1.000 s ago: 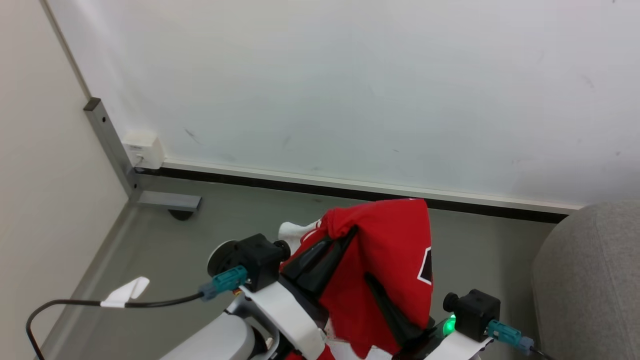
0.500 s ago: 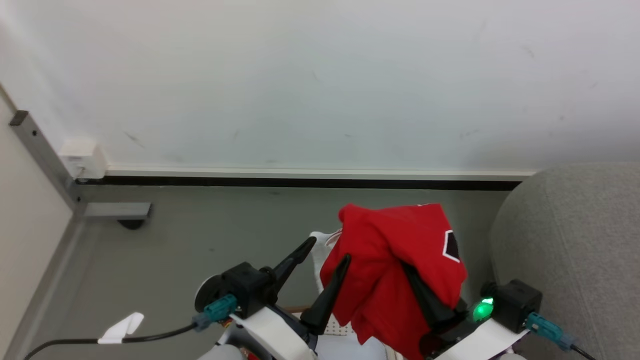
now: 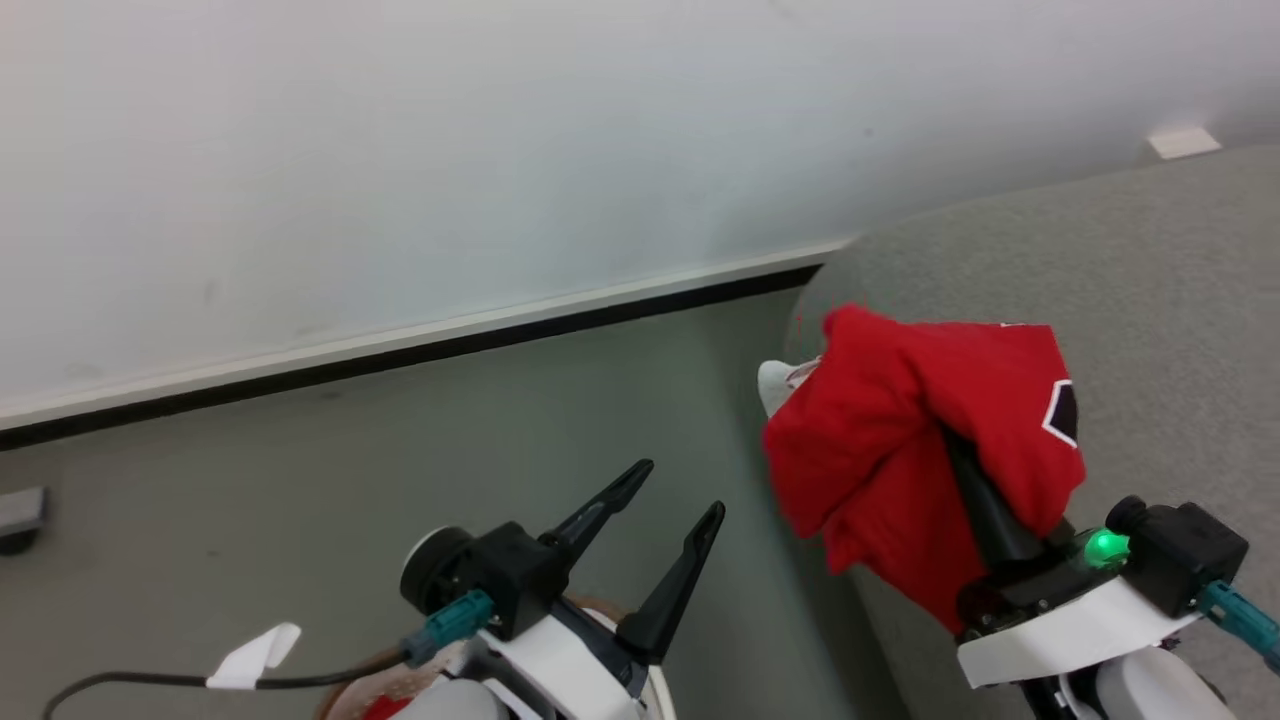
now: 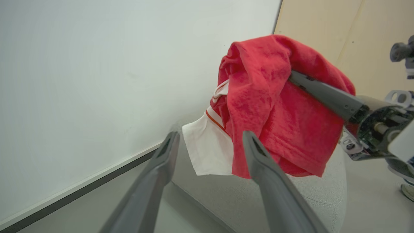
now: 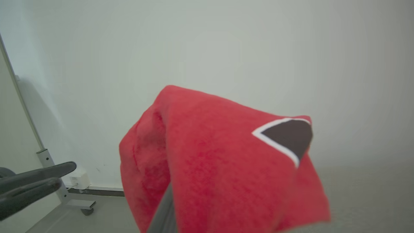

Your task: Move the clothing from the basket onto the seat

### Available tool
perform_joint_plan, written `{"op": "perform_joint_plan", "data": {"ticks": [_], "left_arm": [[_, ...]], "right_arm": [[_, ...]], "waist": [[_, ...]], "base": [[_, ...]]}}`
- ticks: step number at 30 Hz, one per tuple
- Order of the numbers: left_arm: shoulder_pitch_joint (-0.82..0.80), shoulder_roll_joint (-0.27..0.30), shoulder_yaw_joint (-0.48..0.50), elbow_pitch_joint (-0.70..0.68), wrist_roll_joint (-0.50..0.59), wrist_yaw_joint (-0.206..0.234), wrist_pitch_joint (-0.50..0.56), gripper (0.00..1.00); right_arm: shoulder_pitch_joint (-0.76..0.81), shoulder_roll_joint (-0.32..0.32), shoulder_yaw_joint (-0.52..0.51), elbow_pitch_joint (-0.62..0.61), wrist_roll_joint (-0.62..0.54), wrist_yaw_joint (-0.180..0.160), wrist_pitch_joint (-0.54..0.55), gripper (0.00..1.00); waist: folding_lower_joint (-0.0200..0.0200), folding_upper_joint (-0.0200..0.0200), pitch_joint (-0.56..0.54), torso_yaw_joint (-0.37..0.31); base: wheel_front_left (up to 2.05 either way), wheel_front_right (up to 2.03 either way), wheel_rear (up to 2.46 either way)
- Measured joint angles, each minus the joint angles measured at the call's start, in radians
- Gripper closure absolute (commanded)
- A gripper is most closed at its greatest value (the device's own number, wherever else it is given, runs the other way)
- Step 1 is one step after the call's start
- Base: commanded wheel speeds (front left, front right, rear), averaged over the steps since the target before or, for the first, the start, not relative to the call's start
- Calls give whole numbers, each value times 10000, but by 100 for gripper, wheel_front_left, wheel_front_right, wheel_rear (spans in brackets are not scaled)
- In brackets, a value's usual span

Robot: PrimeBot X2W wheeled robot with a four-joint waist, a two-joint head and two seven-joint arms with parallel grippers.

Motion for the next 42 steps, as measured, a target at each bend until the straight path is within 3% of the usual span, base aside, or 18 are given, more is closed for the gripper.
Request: {"op": "perform_joint_plan", "data": {"ticks": [9,14,18,24,27,33,42], "left_arm": [[-482,-25,-247,-35,278,-86,201,0],[-633,-13,-307,-21,374,-111,278,0],[-800,4,-359,-44,403,-155,414,0],[-1376,6,-454,-228,566,-276,756,0],[-1677,58,-364,-280,665,-284,863,0],[-2329,286,-222,-500,828,-357,1074,0],[-2843,326,-25,-598,905,-353,1085,0]], "right_arm": [[616,194,-1131,-652,-276,0,0,100],[721,313,-1538,-874,-378,0,0,100],[675,894,-2489,-1049,-293,0,-2,100],[-461,1129,-3653,-558,-623,0,-2,100],[-1397,943,-4048,-6,-633,0,75,100],[-3953,-10,-5066,1237,-612,2,569,100],[-6478,-1546,-6217,4535,-1164,2,1246,100]], "waist": [[0,0,550,-1579],[0,0,904,-2023],[0,-1,1205,-2122],[0,0,1926,-1869],[0,0,2385,-1583],[1,0,3422,-943],[3,0,4773,210]], "base": [[0,0,0],[0,0,0],[0,0,0],[0,0,0],[0,0,0],[0,0,0],[0,0,0]]}}
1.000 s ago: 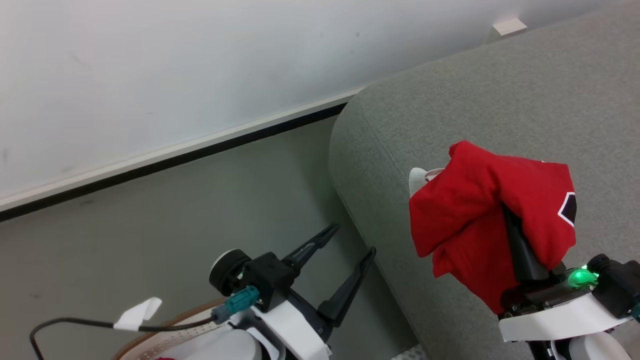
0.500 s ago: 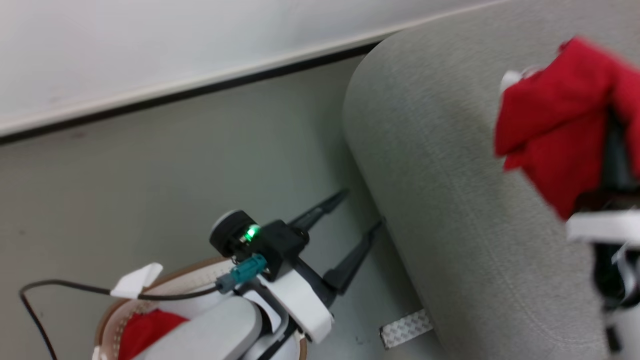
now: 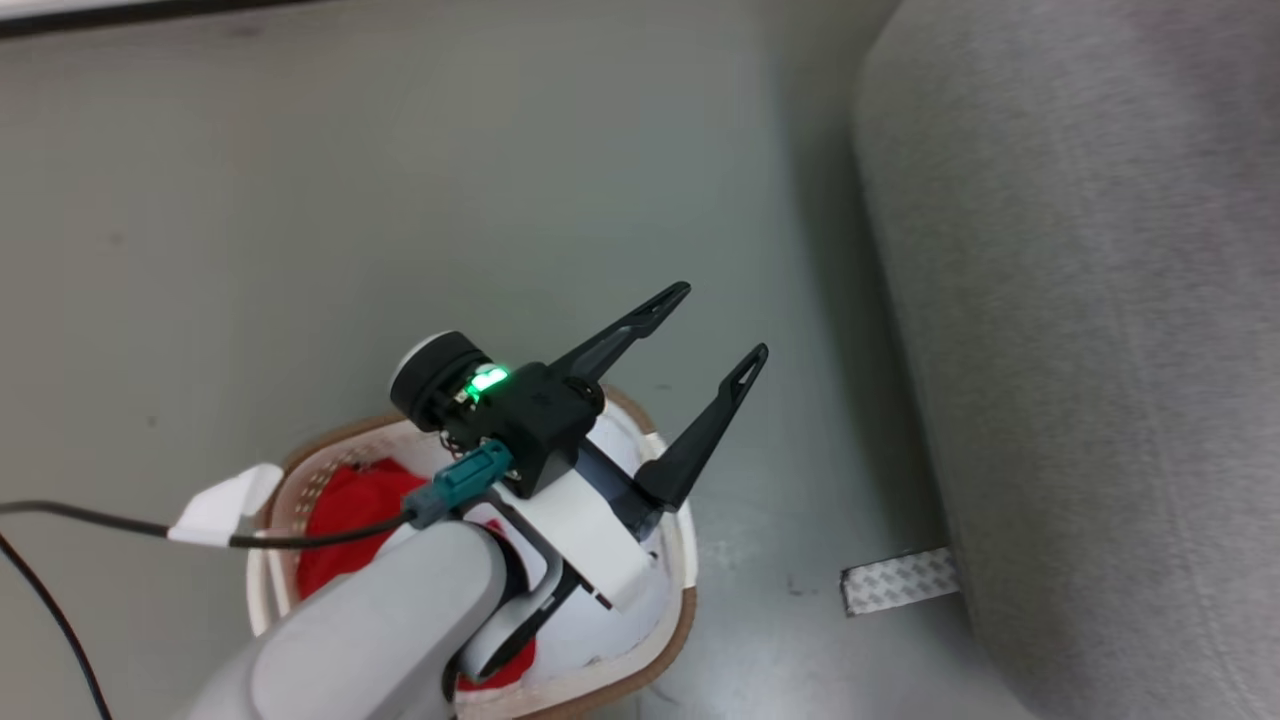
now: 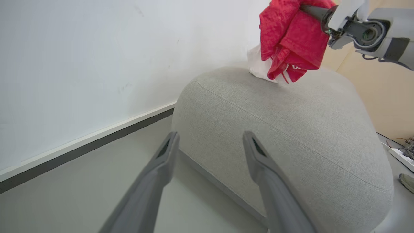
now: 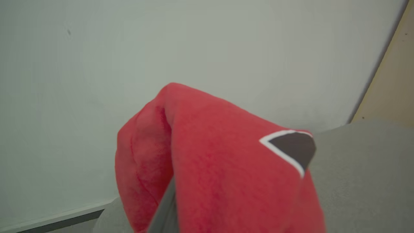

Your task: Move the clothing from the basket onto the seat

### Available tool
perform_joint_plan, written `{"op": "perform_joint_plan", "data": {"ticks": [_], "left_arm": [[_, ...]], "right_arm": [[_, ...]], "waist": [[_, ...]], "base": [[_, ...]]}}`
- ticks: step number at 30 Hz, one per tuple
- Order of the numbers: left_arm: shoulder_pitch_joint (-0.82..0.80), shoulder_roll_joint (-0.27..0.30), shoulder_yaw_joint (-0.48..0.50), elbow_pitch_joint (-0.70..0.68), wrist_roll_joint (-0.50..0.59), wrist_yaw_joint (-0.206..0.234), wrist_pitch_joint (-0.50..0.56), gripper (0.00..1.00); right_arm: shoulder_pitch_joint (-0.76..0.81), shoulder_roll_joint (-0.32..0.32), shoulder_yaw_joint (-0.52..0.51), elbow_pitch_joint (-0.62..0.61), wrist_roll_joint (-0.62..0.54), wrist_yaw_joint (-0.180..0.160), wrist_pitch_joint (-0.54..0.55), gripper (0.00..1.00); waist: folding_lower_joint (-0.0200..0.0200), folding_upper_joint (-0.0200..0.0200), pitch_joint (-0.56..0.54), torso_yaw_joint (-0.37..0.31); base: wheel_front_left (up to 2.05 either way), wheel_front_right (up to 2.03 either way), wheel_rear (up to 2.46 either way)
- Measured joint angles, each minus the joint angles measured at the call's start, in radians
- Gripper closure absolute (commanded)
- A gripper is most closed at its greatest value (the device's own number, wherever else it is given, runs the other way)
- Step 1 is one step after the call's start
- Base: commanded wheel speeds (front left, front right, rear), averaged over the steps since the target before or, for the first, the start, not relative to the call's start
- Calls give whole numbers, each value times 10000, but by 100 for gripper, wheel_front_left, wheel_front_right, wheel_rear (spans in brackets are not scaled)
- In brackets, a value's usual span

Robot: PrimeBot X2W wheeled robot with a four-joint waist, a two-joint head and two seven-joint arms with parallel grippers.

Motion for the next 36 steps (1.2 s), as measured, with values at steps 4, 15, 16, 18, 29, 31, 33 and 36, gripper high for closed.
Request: {"op": "perform_joint_plan", "data": {"ticks": [4,15,16,18,29,31,33,36], "left_arm": [[-13,130,88,38,-8,12,-27,0],[79,77,140,351,-150,102,-313,0],[108,90,163,389,-171,121,-378,0],[229,107,190,462,-226,174,-401,0],[1599,251,583,713,-859,617,-955,0],[1876,357,702,700,-940,713,-1018,0],[2143,493,842,662,-1081,821,-1095,0],[2560,715,1220,568,-1220,1110,-1175,0]], "right_arm": [[-495,-631,-165,1574,-880,0,140,100],[-669,-968,711,4172,-1898,0,1718,11],[-673,-951,815,4203,-1866,0,1716,0],[-678,-922,897,4345,-1680,0,1733,0],[442,-1739,3331,3285,-403,0,3032,0],[675,-2023,3486,2635,109,2,3037,0],[915,-2451,3591,1916,449,0,3032,0],[1382,-2823,3728,667,947,0,2980,0]], "waist": [[0,0,442,395],[-1,0,76,732],[-1,-1,-20,718],[-1,0,-244,677],[-4,0,-2230,448],[-4,0,-2660,429],[-4,-1,-3086,434],[-6,0,-3704,503]], "base": [[0,0,0],[0,0,0],[0,0,0],[0,0,0],[0,0,0],[0,0,0],[0,0,0],[0,0,0]]}}
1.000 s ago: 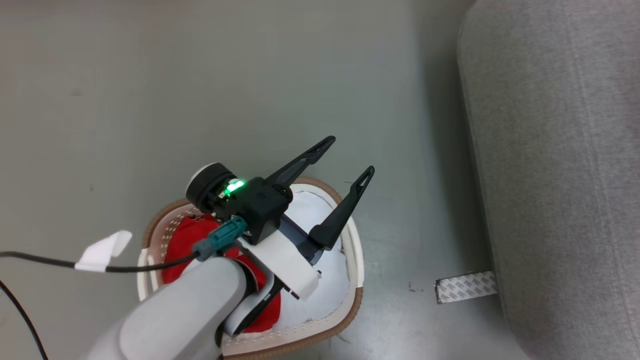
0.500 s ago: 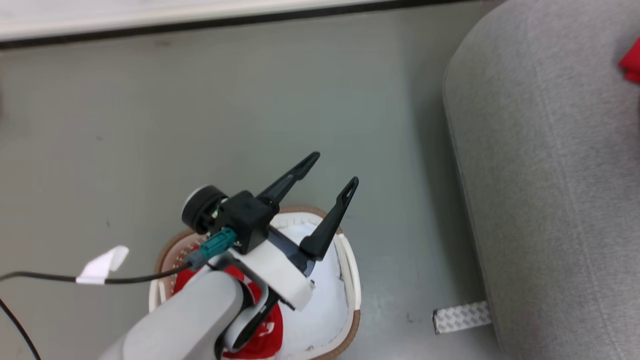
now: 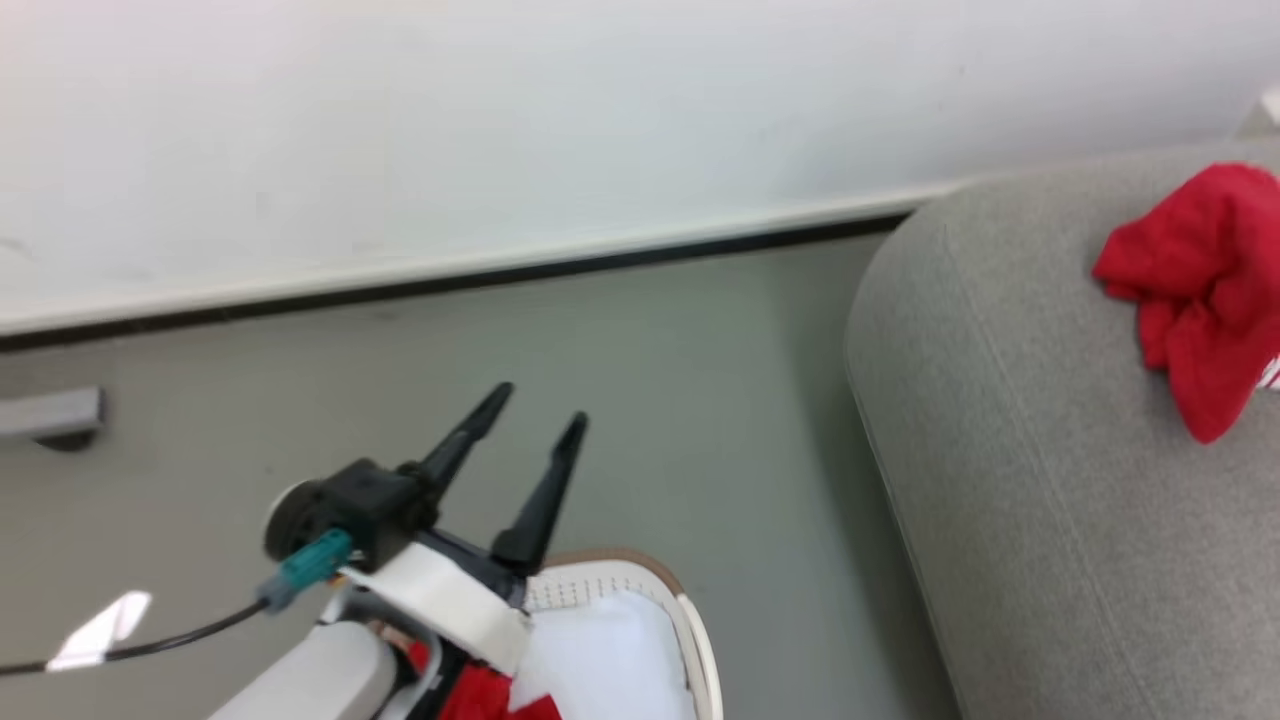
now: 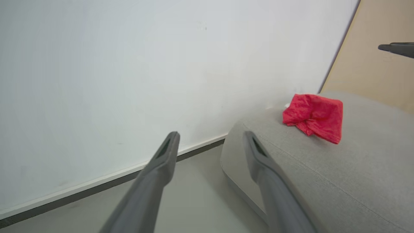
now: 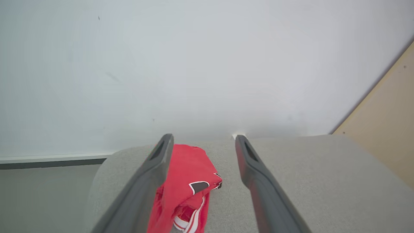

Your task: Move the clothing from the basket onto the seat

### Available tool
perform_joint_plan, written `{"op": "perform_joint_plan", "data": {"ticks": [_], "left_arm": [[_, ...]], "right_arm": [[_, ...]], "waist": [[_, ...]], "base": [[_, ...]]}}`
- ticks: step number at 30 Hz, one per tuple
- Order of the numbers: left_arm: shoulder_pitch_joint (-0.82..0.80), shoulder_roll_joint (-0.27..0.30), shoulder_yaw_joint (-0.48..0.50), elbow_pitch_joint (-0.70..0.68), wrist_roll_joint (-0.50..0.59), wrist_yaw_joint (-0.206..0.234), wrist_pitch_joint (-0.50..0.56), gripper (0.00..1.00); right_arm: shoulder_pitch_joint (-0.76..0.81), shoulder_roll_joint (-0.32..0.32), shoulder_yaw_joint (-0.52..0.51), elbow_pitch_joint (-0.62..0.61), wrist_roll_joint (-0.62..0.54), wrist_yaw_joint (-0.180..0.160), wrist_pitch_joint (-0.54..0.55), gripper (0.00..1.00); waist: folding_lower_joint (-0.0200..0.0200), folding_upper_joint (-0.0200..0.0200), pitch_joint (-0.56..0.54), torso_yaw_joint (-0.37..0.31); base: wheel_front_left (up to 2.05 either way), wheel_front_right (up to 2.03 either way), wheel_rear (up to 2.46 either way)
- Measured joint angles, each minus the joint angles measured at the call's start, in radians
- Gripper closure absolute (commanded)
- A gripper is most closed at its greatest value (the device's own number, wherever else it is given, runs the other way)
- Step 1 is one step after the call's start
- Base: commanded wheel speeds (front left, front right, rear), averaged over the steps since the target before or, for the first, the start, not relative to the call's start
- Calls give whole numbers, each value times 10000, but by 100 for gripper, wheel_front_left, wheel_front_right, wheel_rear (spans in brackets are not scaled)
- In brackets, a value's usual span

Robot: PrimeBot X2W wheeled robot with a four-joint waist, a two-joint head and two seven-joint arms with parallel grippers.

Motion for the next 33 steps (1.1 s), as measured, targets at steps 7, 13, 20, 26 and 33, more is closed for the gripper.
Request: {"op": "perform_joint_plan", "data": {"ticks": [7,13,20,26,33], "left_arm": [[1172,318,1141,-380,-341,759,-102,0],[2281,874,2562,-903,-506,1367,-155,0],[3474,780,3799,-1035,-125,1544,-159,0],[4761,-238,4903,-1256,593,1463,-159,0],[5870,-1275,5860,-1321,1398,882,-159,0]], "right_arm": [[1397,359,-98,-3003,698,0,-383,0],[3150,1760,-717,-4755,-474,0,-941,0],[5482,3883,-1381,-6251,-1678,0,-2151,0],[7598,5421,-1402,-5973,-2075,2,-3202,0],[8070,5856,-771,-5413,-2629,0,-3864,0]], "waist": [[-1,0,-1228,454],[-1,0,-1644,1135],[2,0,-1616,1692],[3,0,-2084,1877],[3,-1,-2226,1836]], "base": [[0,0,0],[0,0,0],[0,0,0],[0,0,0],[0,0,0]]}}
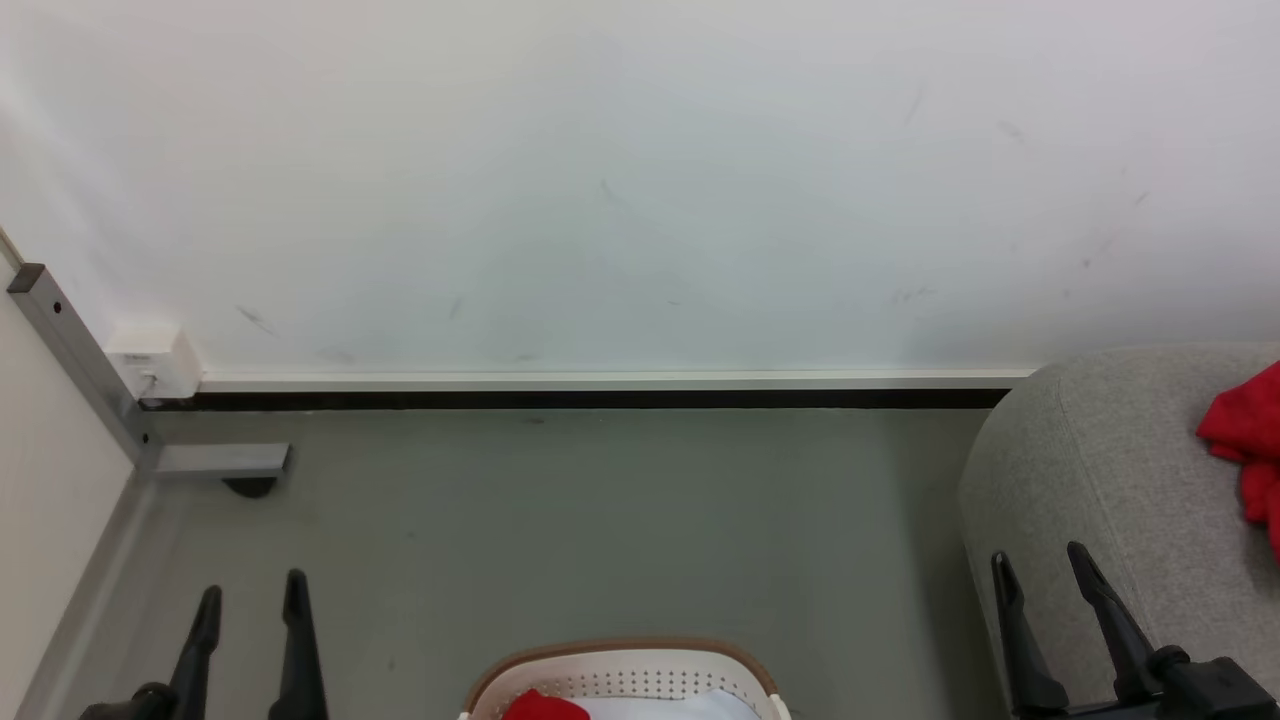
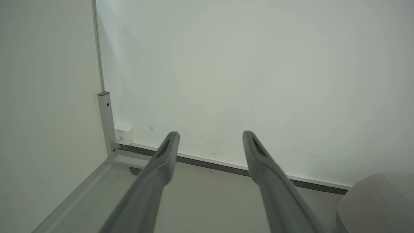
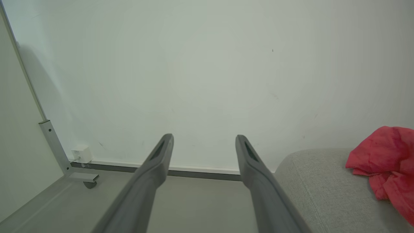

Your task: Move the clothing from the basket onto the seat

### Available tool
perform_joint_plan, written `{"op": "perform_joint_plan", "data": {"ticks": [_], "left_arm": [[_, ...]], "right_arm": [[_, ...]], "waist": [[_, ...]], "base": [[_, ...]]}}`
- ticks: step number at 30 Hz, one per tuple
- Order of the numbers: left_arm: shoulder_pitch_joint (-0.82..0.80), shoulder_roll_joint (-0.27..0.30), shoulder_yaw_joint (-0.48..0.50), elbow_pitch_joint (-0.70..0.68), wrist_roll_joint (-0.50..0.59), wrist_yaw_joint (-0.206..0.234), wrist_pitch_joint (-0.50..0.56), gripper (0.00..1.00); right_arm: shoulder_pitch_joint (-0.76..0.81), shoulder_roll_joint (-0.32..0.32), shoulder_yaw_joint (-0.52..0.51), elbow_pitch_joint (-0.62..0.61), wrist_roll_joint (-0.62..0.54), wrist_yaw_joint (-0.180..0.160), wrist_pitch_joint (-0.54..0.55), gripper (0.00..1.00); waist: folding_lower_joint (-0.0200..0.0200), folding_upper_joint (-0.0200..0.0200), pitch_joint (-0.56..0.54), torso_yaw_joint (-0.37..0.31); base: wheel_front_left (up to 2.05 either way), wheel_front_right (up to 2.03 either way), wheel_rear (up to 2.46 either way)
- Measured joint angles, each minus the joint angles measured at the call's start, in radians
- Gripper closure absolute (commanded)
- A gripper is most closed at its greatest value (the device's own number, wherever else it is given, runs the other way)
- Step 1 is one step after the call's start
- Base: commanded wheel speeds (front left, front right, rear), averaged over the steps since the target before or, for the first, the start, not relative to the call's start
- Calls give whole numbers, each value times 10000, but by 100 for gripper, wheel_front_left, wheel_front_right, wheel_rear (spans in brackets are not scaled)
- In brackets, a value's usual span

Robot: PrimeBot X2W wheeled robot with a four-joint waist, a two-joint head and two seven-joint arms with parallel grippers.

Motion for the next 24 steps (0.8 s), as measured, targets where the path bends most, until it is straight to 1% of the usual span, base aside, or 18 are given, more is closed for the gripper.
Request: {"op": "perform_joint_plan", "data": {"ticks": [4,10,16,24], "left_arm": [[256,-512,374,198,422,-416,0,0],[190,-1030,732,508,876,-997,0,0],[120,-1367,1062,756,1158,-1482,0,0],[-12,-1630,1271,1145,1429,-1950,0,0]], "right_arm": [[-29,15,226,263,-128,2,-127,0],[-181,15,332,479,-146,2,-221,0],[-263,21,410,608,-155,2,-301,0],[-470,48,627,744,-142,2,-316,0]], "waist": [[0,0,-2,-34],[1,0,94,-57],[1,0,169,-155],[1,0,273,-474]], "base": [[0,0,0],[0,0,0],[0,0,0],[0,0,0]]}}
